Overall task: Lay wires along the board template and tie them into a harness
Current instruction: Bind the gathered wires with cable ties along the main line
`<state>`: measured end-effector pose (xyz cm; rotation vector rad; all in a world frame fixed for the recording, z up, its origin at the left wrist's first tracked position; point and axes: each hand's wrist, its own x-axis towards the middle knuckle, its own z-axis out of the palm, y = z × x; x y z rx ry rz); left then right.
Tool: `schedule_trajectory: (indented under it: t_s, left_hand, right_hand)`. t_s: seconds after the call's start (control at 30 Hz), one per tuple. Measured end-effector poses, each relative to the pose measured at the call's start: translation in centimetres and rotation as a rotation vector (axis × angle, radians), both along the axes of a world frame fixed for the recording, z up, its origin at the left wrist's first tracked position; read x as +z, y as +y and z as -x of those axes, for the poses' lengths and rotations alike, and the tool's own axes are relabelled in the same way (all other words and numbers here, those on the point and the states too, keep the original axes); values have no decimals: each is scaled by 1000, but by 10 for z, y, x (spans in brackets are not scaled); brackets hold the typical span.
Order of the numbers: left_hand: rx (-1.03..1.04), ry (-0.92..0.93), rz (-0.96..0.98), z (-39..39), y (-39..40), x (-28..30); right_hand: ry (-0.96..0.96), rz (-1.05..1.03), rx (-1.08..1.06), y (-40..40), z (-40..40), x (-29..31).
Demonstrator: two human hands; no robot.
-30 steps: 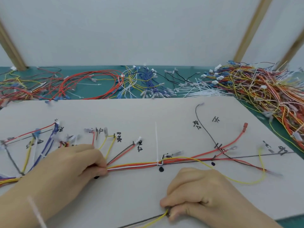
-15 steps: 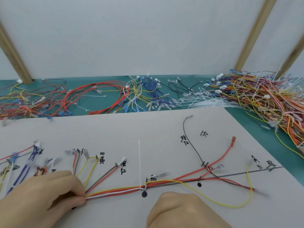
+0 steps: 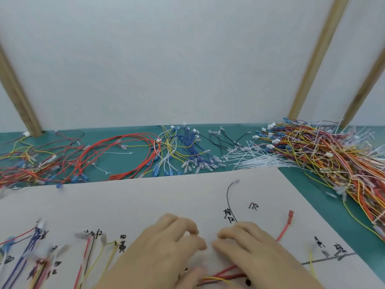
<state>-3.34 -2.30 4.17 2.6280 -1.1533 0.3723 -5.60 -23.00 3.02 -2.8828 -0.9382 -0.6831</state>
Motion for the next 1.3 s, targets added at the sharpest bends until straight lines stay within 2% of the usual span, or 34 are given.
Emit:
schedule_trajectory:
  t_s: [0.07, 0.17, 0.43, 0.5, 0.63, 0.87, 1.03, 1.13, 1.3]
  left_hand:
    - [-41, 6, -143, -6, -7, -14]
    - [-94, 36, -108, -8, -12, -24]
    - [-61, 257, 186, -1, -10, -36]
    - [-77, 266, 165, 0, -9, -37]
    - [-121, 206, 170, 4, -8, -37]
    - [-146, 139, 167, 6, -8, -40]
    - [-120, -66, 189, 9, -12, -43]
    - [-122, -112, 239, 10, -14, -44]
    - [-112, -205, 205, 14, -20, -45]
  right_hand:
    - [225, 82, 66, -2, 5, -12]
    - [104, 38, 36, -5, -9, -7]
    - [-68, 264, 59, -5, -9, -6]
    - [-59, 246, 115, -9, -6, -2]
    - [-121, 217, 163, -20, -1, -2]
    - [-31, 185, 73, -24, 17, 2]
    - [153, 93, 3, -43, 27, 18]
    - [297, 47, -1, -58, 33, 19]
    - [456, 2, -13, -65, 38, 14]
